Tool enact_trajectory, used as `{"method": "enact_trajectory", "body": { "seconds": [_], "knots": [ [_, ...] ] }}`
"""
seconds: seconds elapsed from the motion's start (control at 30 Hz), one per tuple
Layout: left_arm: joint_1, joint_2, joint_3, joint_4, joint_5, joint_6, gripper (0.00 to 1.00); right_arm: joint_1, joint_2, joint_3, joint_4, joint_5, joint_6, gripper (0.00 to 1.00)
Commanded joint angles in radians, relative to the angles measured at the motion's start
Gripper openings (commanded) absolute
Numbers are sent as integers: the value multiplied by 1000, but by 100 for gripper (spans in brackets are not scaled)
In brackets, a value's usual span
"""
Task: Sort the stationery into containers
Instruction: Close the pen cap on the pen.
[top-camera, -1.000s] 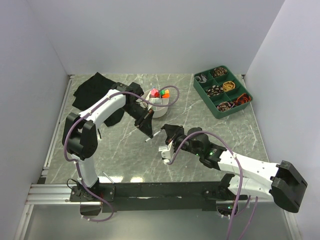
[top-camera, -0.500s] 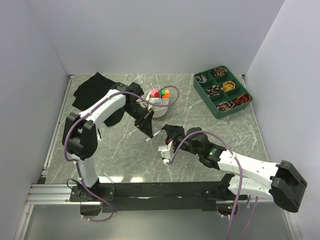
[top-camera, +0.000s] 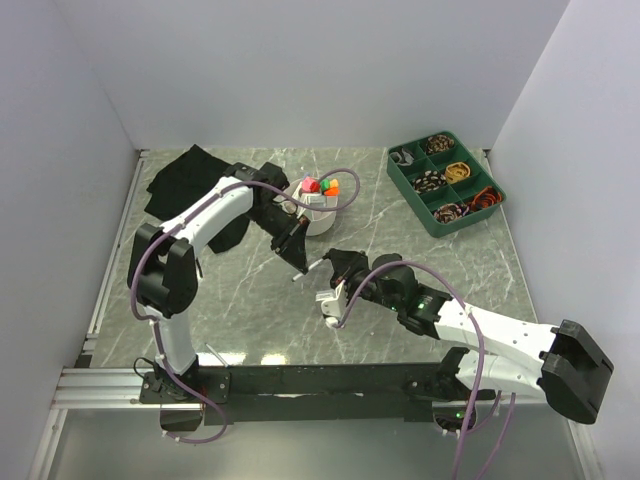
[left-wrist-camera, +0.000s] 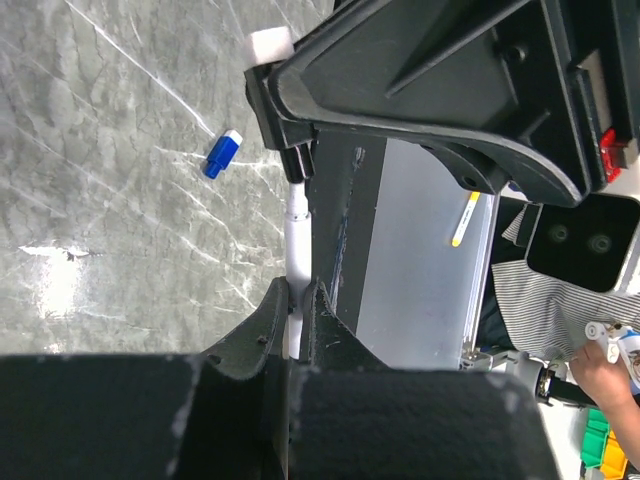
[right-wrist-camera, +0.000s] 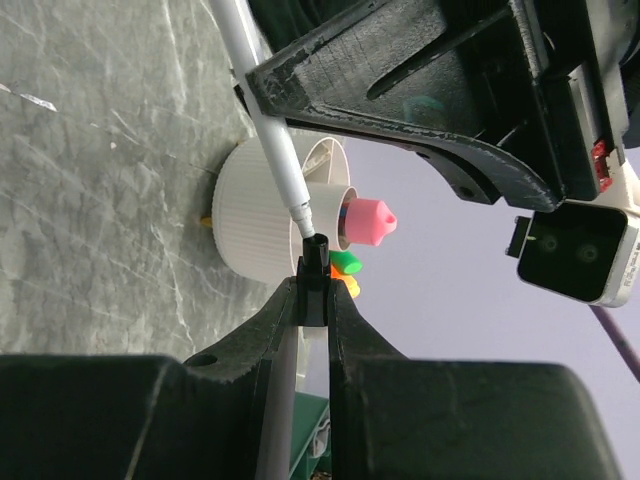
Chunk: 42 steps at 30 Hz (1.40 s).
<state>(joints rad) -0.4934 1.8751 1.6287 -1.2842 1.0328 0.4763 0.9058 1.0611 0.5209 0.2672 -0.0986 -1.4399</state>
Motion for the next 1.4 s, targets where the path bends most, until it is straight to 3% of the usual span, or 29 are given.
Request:
{"method": "enact_trajectory", "body": {
  "seconds": [0.0, 0.4, 0.63, 0.9, 1.17, 1.37],
  "knots": [
    [0, 10, 43, 0, 38, 4, 1, 8, 3, 47, 15, -16, -1, 0],
    [1, 59, 135, -15, 59, -11, 1, 8, 28, 122, -198, -52, -186, 0],
    [1, 59, 177, -10, 62, -24, 1, 16, 99, 198, -350, 5, -220, 0],
    [1, 67, 158, 37, 55, -50, 1, 39, 89, 202, -315, -44, -145, 0],
    [-7, 122, 278, 112, 6, -140, 1, 94, 141, 260, -358, -47, -82, 0],
    [-7, 114, 244, 164, -11, -180, 1, 120, 136, 248, -318, -58, -65, 0]
  ]
}}
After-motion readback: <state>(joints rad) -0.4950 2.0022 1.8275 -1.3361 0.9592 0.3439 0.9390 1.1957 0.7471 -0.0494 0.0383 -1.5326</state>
